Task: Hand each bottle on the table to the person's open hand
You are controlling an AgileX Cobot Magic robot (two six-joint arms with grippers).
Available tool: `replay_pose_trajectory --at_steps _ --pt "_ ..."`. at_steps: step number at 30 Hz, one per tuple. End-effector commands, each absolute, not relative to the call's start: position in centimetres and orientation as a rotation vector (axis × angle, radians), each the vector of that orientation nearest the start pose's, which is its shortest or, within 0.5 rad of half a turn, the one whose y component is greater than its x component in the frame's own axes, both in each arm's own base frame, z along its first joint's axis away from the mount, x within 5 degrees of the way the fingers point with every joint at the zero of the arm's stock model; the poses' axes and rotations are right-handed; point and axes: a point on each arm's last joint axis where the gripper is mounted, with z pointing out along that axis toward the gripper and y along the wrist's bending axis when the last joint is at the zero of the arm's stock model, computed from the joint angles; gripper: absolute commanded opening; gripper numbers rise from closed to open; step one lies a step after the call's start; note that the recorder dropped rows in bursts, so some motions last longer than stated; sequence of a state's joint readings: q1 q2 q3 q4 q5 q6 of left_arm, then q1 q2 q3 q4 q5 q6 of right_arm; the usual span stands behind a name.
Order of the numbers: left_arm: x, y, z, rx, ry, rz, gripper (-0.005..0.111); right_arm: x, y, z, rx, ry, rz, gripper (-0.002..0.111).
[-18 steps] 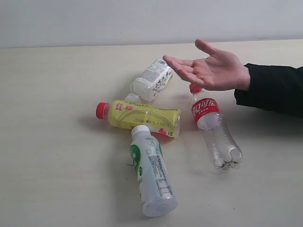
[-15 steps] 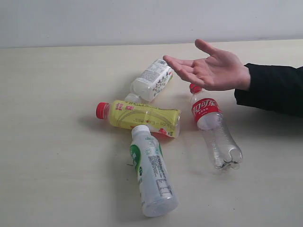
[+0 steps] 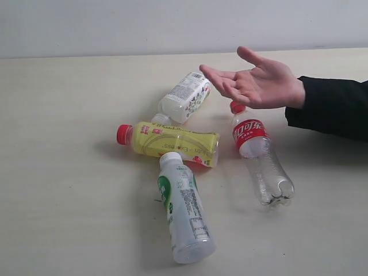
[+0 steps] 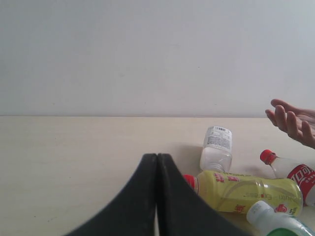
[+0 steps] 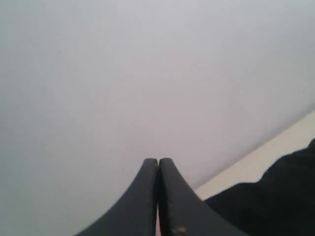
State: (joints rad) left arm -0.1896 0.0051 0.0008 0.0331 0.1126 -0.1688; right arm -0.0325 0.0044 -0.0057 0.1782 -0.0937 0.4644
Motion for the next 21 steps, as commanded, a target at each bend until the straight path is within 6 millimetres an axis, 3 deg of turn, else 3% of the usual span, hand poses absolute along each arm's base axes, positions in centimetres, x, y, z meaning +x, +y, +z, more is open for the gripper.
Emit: replay_pose_trajectory --at_steps 1,4,6,9,13,17,21 --pt "5.6 -1.0 20.4 0.041 1.592 -0.242 0.000 5.1 -0.6 23.7 0.447 1.146 0.502 0.001" --pt "5.6 -1.0 20.4 0.041 1.592 -0.242 0.000 4.6 -1.1 24.6 0.537 0.991 0.630 0.001" --pt "5.6 -1.0 20.4 0.041 1.592 -0.242 0.000 4.6 -1.1 24.5 0.589 0.978 0.711 0.001" --pt "5.6 -1.0 20.4 0.041 1.592 -0.242 0.000 4.4 -0.8 25.8 0.530 0.974 0.690 0.001" --pt "5.6 -1.0 20.4 0.041 1.592 -0.242 0.000 4.1 -0.5 27.5 0.555 0.913 0.844 0.000" --pt "5.6 -1.0 20.4 0.041 1.592 -0.242 0.000 4.8 1.5 29.4 0.334 1.019 0.894 0.000" --pt "5.6 -1.0 20.4 0.041 1.592 -0.242 0.000 5.7 4.7 31.6 0.029 1.208 1.103 0.000"
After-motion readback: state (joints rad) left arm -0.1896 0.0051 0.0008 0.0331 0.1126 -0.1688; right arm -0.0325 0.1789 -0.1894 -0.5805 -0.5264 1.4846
